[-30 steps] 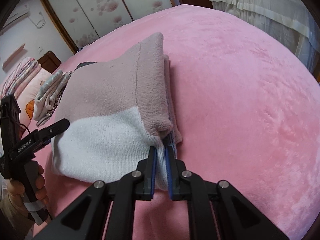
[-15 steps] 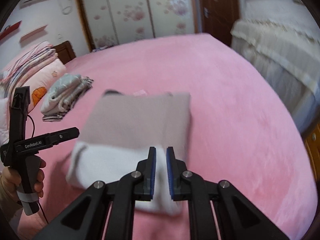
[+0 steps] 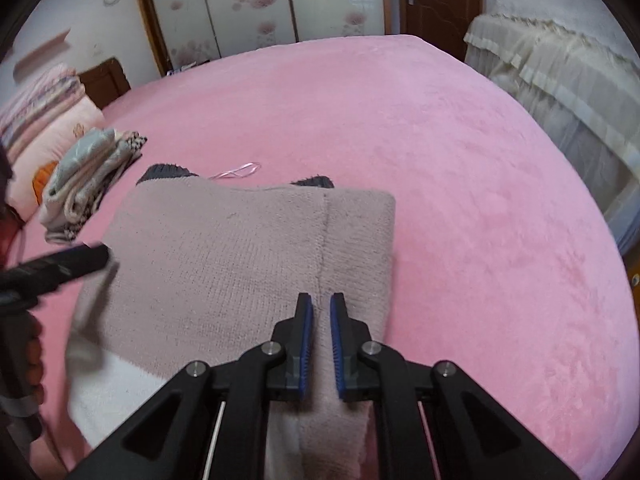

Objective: Fold small clothes
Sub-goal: 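Position both tools on either side of the folded sweater, then grasp the folded sweater with both tools and lift it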

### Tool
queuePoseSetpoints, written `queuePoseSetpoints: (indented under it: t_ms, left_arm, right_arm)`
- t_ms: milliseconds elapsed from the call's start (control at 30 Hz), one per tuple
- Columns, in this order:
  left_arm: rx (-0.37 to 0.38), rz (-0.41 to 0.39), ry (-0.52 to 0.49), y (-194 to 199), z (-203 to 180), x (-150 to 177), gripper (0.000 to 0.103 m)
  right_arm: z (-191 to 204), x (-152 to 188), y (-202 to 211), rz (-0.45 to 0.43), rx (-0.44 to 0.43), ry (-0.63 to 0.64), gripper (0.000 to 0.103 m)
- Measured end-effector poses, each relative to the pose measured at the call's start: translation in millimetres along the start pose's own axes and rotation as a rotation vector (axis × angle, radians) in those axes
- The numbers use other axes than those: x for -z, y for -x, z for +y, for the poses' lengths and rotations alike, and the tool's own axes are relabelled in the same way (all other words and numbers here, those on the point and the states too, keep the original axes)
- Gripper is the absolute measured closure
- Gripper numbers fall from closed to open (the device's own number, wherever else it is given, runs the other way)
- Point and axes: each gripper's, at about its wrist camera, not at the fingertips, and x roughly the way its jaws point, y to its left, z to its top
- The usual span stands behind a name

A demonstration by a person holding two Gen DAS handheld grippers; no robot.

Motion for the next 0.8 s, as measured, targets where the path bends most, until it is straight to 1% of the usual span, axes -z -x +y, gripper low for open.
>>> queuePoseSetpoints:
  t_ms: [167,200,233,267,300,333,400,467,500,600,667,733,800]
  left_arm:
    - [0.021,0.027,0.003,-1,5,-3,0.001]
    - [0.026,0.031,0.0,0,6,-4,0.001]
    - [0.035,0.036,-0.006,2,5,-5,0.001]
    - [0.043,0.042,-0.017,6,4,-5,0.001]
    - [0.051,0.044,-0.03,10,2,-5,0.001]
    - [0.064,0.048,-0.05,15,0,-5,0.001]
    - [0.086,0.06,-0.07,23,-1,-5,0.001]
    - [0.106,0.079,-0.072,28,0,-5,0.001]
    - [0.115,0.093,-0.071,29,1,-5,0.001]
    - [0.132,0.153,-0.076,29,7,-2,0.001]
    - [0.158,0.196,-0.076,28,11,4,0.001]
    - [0.192,0.229,-0.073,28,15,10,0.001]
    - [0.209,0.239,-0.062,27,20,15,0.001]
  right_arm:
    - [1,-3,13,0.003,-0.008,0.015,0.095]
    - [2,-4,16,0.006,-0.018,0.015,0.092]
    - [1,-5,21,0.008,-0.029,0.012,0.091]
    - [1,-6,24,0.01,-0.042,0.008,0.089]
    - [-1,-9,27,0.012,-0.057,0.004,0.08]
    - [-3,-10,33,0.007,-0.066,0.002,0.073]
    - [-6,-10,45,-0.015,-0.075,0.005,0.045]
    - [-6,-11,54,-0.02,-0.084,0.022,0.033]
    - [-6,-11,56,-0.012,-0.091,0.031,0.03]
    - [-7,-6,55,0.03,-0.113,0.038,0.028]
    - [-11,-1,51,0.061,-0.13,0.027,0.027]
    - [-17,6,44,0.099,-0.157,-0.005,0.027]
    - [-26,12,36,0.128,-0.205,-0.057,0.027]
